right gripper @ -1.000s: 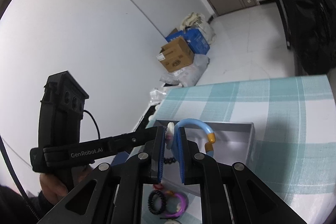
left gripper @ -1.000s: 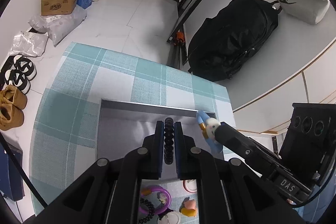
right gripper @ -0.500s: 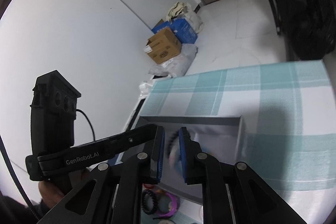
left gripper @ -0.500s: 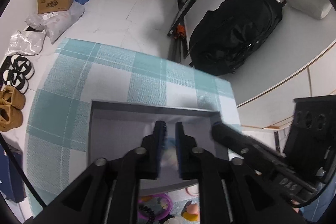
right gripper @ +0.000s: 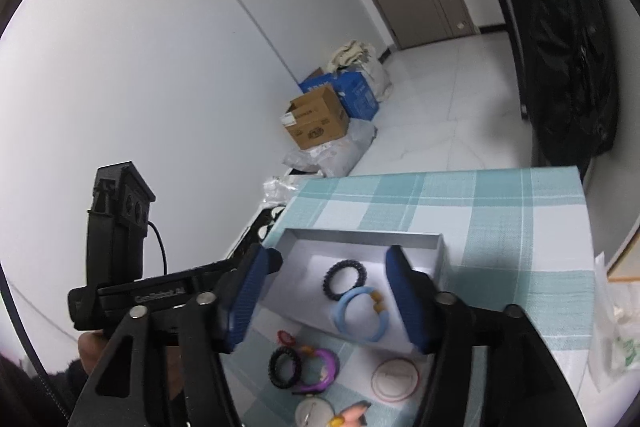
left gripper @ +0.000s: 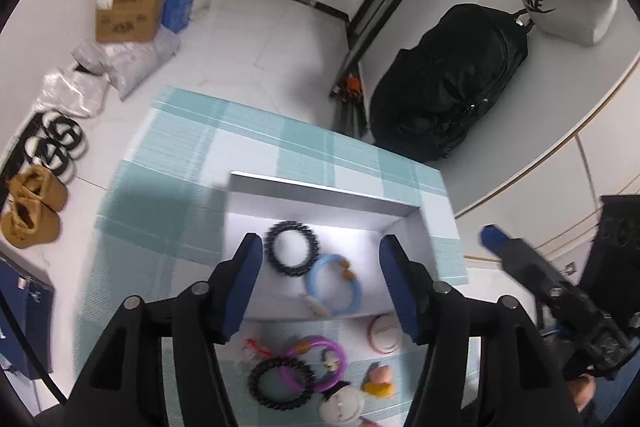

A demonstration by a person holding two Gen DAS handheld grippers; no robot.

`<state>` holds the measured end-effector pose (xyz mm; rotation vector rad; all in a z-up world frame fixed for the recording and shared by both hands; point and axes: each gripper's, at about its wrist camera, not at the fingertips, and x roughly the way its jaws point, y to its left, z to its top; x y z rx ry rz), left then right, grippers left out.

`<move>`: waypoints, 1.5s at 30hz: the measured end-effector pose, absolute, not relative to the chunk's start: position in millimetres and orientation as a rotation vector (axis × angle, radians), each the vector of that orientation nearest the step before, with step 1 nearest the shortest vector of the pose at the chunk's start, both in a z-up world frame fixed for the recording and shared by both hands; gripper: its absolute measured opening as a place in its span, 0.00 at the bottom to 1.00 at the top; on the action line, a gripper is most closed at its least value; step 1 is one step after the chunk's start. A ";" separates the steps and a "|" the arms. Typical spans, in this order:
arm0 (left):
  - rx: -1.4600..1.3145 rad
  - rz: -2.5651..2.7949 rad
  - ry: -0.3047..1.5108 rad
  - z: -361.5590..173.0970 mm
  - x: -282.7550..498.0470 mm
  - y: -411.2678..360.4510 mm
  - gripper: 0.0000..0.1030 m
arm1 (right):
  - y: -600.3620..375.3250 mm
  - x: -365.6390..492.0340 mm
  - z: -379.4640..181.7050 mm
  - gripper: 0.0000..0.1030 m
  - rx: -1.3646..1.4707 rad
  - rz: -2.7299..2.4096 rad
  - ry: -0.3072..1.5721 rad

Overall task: Organize jewelry
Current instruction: 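Withdraw both tools from the box back toward the jewelry pile, then grasp the large black bead bracelet with the left tool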

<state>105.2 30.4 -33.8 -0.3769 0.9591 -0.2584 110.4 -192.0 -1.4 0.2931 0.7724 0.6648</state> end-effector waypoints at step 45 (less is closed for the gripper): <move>-0.183 -0.145 1.253 -98.4 63.4 6.2 0.76 | -189.8 50.6 -21.1 1.00 0.134 0.576 0.819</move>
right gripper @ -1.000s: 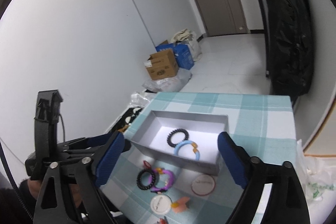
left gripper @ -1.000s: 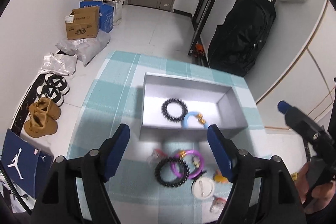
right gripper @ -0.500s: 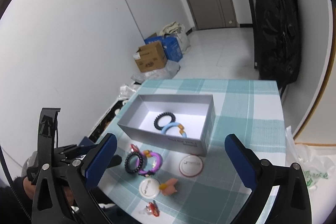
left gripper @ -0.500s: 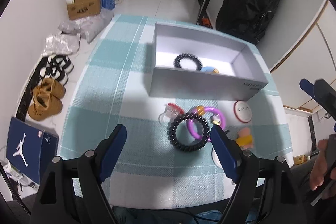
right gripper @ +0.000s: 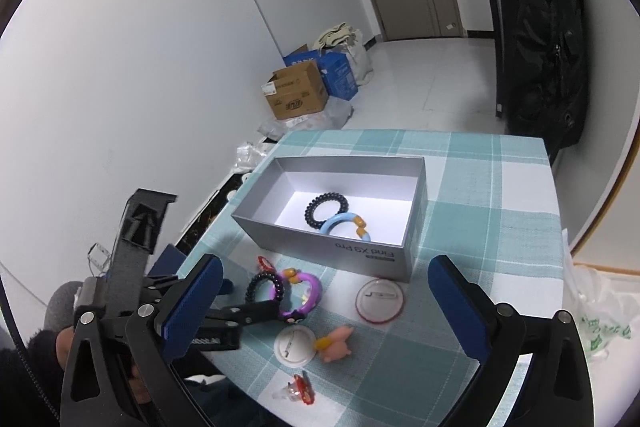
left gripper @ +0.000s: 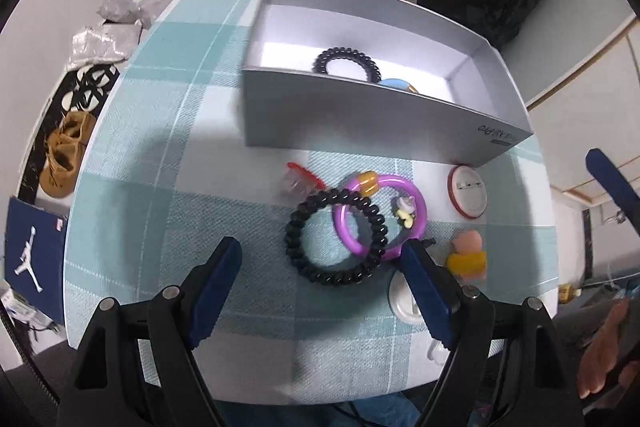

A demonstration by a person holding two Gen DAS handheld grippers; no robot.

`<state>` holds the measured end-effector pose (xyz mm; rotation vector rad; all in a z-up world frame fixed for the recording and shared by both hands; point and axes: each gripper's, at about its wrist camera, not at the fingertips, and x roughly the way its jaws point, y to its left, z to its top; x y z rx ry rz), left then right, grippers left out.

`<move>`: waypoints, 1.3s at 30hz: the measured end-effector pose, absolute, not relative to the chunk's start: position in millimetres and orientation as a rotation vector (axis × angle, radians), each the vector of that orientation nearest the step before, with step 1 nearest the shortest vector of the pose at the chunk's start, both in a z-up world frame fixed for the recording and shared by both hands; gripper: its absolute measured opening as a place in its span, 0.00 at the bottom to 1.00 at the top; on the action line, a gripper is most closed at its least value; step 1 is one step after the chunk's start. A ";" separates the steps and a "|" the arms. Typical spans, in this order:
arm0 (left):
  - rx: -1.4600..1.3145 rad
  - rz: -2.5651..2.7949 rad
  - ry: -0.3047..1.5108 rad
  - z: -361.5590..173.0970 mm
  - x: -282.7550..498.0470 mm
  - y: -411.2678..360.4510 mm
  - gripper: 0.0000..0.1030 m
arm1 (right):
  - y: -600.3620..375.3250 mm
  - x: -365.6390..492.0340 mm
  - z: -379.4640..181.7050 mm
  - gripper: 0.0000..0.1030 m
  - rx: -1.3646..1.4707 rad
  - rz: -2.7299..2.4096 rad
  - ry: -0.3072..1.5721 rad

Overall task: Organize jewelry
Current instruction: 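Grasp the large black bead bracelet with the left tool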

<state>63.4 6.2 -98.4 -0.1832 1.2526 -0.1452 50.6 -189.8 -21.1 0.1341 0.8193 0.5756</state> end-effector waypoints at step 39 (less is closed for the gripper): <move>-0.404 -0.193 1.181 -71.3 61.4 49.8 0.32 | -165.1 58.7 -35.5 1.00 0.122 0.619 0.894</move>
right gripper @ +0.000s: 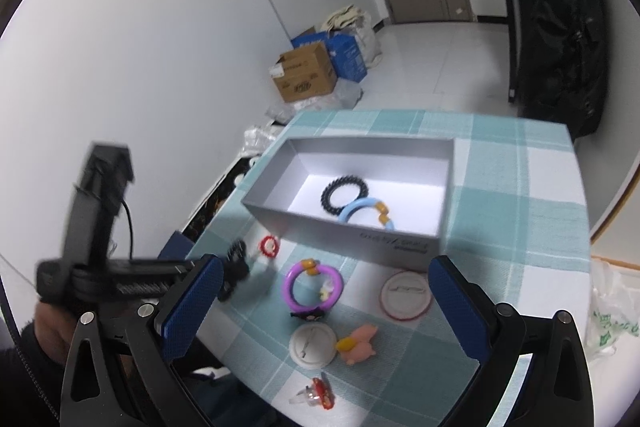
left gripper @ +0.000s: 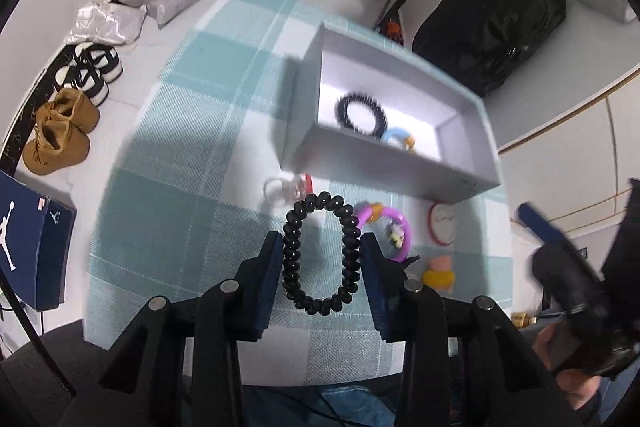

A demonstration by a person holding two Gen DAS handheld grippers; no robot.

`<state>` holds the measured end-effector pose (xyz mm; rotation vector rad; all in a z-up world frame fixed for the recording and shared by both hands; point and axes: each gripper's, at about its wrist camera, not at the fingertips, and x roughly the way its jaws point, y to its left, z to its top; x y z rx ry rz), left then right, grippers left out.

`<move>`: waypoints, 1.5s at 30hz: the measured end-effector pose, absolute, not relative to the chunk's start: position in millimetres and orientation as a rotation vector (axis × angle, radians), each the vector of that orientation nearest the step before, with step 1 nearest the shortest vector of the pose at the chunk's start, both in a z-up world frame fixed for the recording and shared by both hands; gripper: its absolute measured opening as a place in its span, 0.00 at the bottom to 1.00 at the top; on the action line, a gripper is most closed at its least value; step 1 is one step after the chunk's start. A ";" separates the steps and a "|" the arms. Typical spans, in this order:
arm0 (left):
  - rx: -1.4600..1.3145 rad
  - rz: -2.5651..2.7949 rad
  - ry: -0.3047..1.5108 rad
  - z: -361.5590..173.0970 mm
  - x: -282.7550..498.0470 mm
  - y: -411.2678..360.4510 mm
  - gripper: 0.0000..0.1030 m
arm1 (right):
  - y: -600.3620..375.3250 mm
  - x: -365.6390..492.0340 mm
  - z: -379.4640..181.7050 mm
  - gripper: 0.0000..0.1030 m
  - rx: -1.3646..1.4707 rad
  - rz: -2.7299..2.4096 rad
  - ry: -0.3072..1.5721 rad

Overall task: Organize jewelry
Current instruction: 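Grasp the large black bead bracelet with the left tool, then grasp the purple ring with gold ends with the right tool while the left tool lifts the bracelet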

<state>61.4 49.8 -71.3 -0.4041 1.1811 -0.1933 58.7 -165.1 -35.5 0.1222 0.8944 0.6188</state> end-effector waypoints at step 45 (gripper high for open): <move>-0.525 -0.235 1.033 -42.0 58.4 92.0 0.32 | -100.3 66.6 -79.5 0.50 -0.188 0.670 0.991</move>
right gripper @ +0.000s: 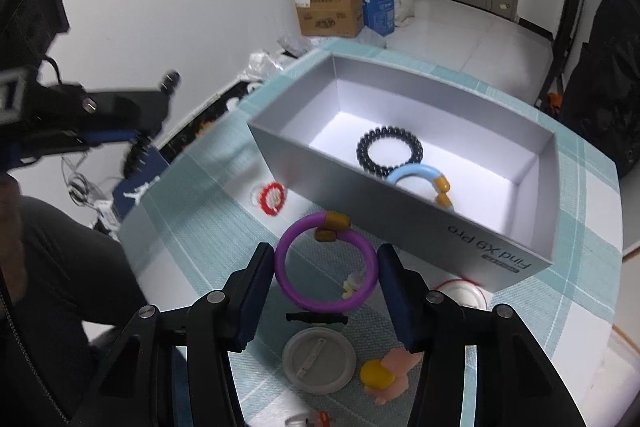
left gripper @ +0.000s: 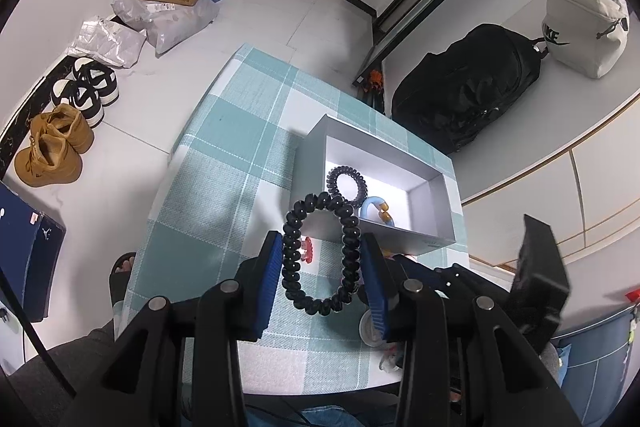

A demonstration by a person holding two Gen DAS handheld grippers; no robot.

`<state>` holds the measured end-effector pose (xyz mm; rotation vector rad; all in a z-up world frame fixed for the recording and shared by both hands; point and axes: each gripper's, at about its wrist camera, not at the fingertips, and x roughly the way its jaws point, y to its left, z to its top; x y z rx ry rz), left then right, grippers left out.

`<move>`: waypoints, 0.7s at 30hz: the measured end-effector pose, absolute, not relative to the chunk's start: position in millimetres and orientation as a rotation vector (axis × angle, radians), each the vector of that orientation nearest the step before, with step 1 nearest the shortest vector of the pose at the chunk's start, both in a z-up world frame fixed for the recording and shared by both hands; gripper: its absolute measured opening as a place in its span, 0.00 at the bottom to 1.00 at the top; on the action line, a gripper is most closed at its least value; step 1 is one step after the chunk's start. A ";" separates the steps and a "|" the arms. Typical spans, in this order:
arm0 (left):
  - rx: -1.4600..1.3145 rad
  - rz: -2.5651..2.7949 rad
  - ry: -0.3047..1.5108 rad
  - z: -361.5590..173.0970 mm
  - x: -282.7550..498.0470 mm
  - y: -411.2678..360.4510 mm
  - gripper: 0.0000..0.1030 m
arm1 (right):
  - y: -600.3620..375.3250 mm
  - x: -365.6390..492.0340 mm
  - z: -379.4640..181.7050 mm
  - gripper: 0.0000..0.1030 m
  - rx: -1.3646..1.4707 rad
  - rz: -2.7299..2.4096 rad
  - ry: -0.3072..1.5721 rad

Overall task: Organize jewelry
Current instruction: 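Grasp the purple ring with gold ends with the right tool while the left tool lifts the bracelet, then lower both held items into the white box and open both tools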

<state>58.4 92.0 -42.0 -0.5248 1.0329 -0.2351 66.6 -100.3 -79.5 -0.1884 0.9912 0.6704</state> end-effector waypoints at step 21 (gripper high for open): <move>-0.430 -0.262 0.967 -27.0 91.0 49.3 0.32 | -143.6 103.0 -10.3 0.50 0.094 0.662 0.821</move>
